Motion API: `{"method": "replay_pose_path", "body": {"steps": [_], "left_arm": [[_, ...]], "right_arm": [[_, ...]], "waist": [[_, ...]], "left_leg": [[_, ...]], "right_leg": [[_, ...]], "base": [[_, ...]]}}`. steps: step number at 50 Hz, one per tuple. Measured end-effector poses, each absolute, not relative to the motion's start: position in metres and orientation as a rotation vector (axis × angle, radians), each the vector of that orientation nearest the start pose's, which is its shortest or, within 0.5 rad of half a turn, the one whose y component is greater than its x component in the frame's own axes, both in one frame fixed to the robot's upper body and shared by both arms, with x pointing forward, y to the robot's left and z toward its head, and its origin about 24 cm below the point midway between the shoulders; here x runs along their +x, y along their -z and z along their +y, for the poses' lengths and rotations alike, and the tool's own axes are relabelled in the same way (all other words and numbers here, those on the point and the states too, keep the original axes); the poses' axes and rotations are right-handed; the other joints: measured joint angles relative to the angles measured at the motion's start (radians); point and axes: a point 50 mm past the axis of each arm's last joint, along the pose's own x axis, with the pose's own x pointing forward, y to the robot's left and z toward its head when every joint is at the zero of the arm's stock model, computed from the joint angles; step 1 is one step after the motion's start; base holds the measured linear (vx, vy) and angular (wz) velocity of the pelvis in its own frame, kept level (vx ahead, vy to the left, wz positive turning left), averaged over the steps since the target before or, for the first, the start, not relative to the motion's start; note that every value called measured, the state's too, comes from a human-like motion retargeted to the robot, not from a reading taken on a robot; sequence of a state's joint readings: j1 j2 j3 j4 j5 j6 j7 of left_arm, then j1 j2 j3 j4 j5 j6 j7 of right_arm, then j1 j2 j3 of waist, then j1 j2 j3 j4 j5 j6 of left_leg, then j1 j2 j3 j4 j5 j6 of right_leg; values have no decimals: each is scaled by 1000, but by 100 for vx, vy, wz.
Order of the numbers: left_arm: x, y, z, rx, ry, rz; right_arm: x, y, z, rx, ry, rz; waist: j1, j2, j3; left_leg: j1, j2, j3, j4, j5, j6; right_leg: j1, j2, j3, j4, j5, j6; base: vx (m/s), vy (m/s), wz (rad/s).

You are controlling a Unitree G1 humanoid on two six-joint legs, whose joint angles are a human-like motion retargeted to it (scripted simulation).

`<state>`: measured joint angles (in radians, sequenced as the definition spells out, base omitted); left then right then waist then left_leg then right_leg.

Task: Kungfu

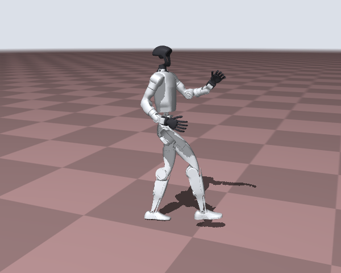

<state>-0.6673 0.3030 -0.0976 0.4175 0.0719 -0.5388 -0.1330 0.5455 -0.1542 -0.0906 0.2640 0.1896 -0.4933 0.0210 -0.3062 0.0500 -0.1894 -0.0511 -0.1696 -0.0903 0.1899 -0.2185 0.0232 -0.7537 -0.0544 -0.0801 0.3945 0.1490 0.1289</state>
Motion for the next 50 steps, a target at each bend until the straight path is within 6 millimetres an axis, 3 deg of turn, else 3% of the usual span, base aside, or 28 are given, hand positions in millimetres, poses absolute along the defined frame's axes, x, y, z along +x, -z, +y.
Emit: {"method": "replay_pose_path", "body": {"steps": [5,10,12,15,17,18,20,22,23,25,27,30,34,39,44,47,50], "left_arm": [[332,-281,149,370,291,-961],[317,-344,159,320,173,-1170],[315,-360,157,330,130,-1231],[319,-386,153,399,50,-1314],[335,-396,143,512,-24,-1330],[346,-394,141,575,-60,-1293],[371,-366,125,694,-45,-1174],[382,-354,118,765,17,-1084],[385,-351,122,778,25,-1040],[389,-344,125,791,9,-1024],[386,-346,124,808,-48,-1081],[390,-336,126,765,-136,-1063],[396,-321,123,624,-65,-973],[406,-296,109,452,146,-784],[421,-235,112,385,293,-437],[422,-206,111,222,373,-291],[420,-192,104,14,393,-252]], "right_arm": [[139,-6,-218,-68,196,-58],[189,-49,-206,-201,205,-339],[210,-64,-212,-258,244,-420],[251,-90,-239,-298,342,-499],[281,-105,-266,-329,412,-527],[295,-110,-280,-374,437,-525],[315,-107,-316,-498,527,-396],[325,-90,-336,-593,573,-114],[328,-79,-344,-603,582,101],[320,-59,-351,-517,615,439],[325,-71,-353,-400,583,339],[336,-108,-358,-285,639,96],[342,-129,-357,-301,651,-29],[341,-145,-368,-304,674,-53],[351,-162,-360,-221,668,-135],[358,-175,-351,-143,632,-227],[361,-183,-346,-81,596,-293]], "waist": [[28,7,-34],[-11,36,-51],[-24,48,-39],[-28,46,7],[-16,-1,31],[-12,-34,10],[53,-39,-126],[62,-57,-99],[42,-35,-85],[-29,-15,-92],[-74,-1,-69],[-137,19,-39],[-202,77,12],[-215,87,85],[-238,108,151],[-272,121,189],[-341,148,179]], "left_leg": [[33,14,-53,3,-5,-35],[57,51,-137,21,-11,-51],[77,79,-177,32,-18,-42],[119,111,-248,75,-47,-13],[157,105,-269,123,-85,17],[156,88,-273,147,-99,32],[42,80,-276,234,-107,34],[51,104,-221,268,-62,6],[43,152,-154,270,-34,-16],[-9,233,-16,270,18,-65],[-32,334,163,253,50,-88],[2,431,460,122,123,-148],[26,495,673,-26,210,-215],[-29,539,663,-64,295,-248],[-28,550,765,-124,292,-269],[-33,530,812,-174,274,-285],[-134,461,688,-204,289,-285]], "right_leg": [[-56,-41,25,-17,10,-18],[-86,-96,143,-75,19,-92],[-61,-127,188,-101,-19,-131],[16,-182,228,-108,-124,-161],[100,-240,195,-115,-136,-36],[105,-302,92,-105,-40,18],[-109,-187,301,95,-75,35],[-144,-218,250,197,-142,23],[-144,-238,197,255,-203,20],[-168,-311,111,345,-284,13],[-162,-344,61,381,-311,10],[-155,-363,21,430,-369,1],[-130,-383,-59,463,-407,-14],[-114,-379,-108,458,-436,-28],[-123,-380,-131,464,-461,-40],[-143,-399,-134,475,-465,-40],[-199,-479,-137,478,-443,-24]], "base": [[60,-25,90],[70,-38,150],[60,-43,188],[50,-52,187],[56,-76,165],[59,-87,119],[69,-96,53],[33,-59,78],[6,-35,153],[6,-44,219],[4,-56,210],[-11,-28,159],[2,-36,127],[-17,-21,66],[-18,0,28],[-17,9,50],[-20,22,129]]}}
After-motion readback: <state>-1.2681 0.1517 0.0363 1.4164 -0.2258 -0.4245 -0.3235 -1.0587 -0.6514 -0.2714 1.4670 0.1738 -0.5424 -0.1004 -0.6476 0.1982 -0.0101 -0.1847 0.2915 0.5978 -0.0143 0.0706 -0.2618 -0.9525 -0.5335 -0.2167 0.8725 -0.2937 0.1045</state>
